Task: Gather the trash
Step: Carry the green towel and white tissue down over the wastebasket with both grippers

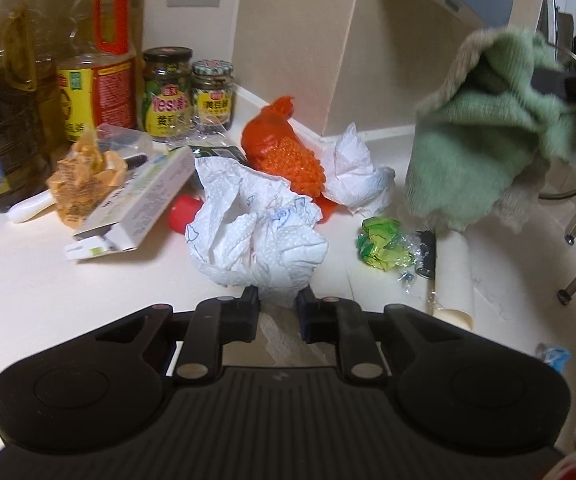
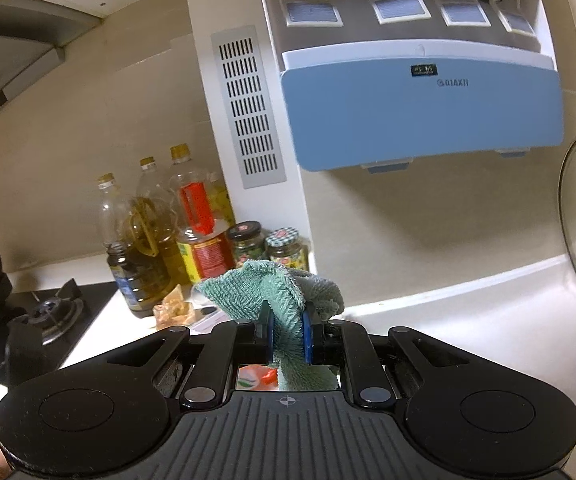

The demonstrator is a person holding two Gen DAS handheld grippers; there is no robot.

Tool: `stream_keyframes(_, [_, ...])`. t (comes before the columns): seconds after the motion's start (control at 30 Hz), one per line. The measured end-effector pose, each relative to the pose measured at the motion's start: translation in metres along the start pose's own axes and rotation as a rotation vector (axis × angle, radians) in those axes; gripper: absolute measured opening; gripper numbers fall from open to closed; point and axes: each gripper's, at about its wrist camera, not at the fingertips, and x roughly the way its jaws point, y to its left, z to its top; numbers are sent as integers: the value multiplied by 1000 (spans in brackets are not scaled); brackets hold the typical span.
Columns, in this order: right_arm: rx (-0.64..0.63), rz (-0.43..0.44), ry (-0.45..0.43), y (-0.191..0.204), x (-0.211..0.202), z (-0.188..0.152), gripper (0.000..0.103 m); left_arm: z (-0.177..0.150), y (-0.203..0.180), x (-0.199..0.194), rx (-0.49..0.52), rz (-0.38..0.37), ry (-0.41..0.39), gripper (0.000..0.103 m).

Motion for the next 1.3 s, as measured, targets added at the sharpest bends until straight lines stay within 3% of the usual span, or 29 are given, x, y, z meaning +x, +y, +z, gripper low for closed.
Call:
stream_keyframes(0.27, [17,25,15,5,10,-14,14,7,20,1,-24,96,-36,17])
stream_keyframes(0.37, [8,28,24,9,14,-17,14,15,30,3,-49,128,-55,24])
stream_keyframes(0.63, [22,22,36,9,25,-22,14,26,40,11,-29,147,-48,27])
stream_keyframes(0.87, [35,19,47,6,31,-23,14,14,38,9,-26,133,-23,27])
stream_keyframes(0.93, [38,20,47,4,31,-24,14,7,36,-1,-44,119,-15,36])
stream_keyframes(1.0, [38,19,50,3,31,-25,14,-2,33,-13,-76,93,-21,63])
stream_keyframes(1.17, [46,19,67,0,33,-29,14,-20,11,-24,-86,18,-24,84])
stream_keyframes(1.3, [47,23,80,-1,36,-31,14,-29,-17,-4,37,7,10,85])
